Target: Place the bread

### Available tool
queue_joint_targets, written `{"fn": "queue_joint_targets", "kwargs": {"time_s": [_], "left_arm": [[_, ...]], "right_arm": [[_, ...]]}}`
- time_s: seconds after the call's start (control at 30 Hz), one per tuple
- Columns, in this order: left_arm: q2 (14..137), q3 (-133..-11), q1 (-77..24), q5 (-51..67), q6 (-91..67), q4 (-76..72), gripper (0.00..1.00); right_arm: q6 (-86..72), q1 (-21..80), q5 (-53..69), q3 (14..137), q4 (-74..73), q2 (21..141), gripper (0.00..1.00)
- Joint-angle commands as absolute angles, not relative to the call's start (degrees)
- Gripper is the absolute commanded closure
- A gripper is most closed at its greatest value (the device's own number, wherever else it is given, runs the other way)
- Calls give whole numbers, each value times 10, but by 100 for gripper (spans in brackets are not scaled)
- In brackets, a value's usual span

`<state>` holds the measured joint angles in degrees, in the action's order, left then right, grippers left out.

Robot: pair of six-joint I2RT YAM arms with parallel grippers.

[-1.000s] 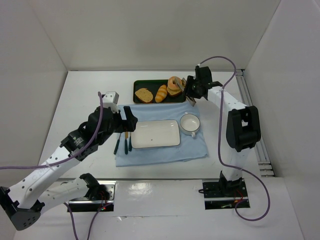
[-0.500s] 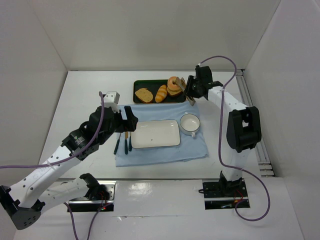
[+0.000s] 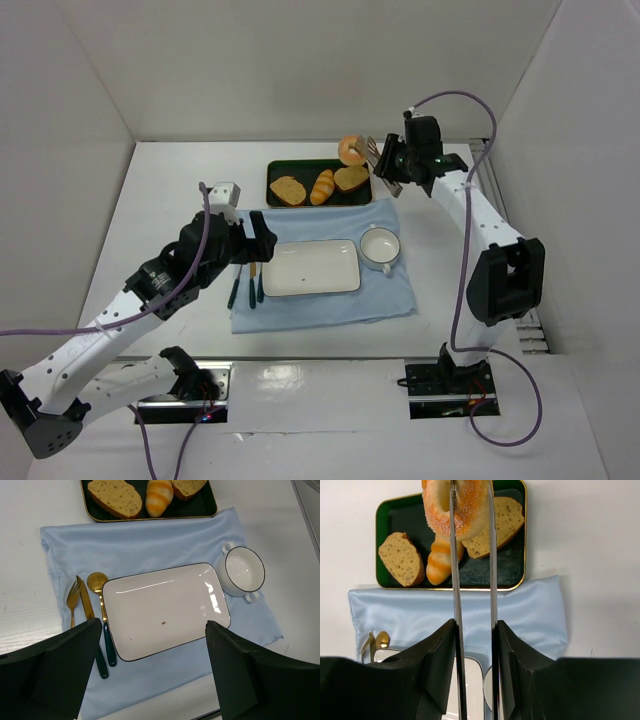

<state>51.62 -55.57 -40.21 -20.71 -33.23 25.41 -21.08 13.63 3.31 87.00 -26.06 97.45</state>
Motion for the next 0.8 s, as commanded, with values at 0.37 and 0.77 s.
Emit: {"fn": "queue_joint_targets", "kwargs": {"time_s": [0.37,0.77], "left_arm": [[555,-594,-399,-225,-296,212,1],[573,-637,-388,-247,-279,212,1]], "right_arm": [[-165,200,62,801,-378,757,70],[-214,350,21,661,-438,624,70]]}}
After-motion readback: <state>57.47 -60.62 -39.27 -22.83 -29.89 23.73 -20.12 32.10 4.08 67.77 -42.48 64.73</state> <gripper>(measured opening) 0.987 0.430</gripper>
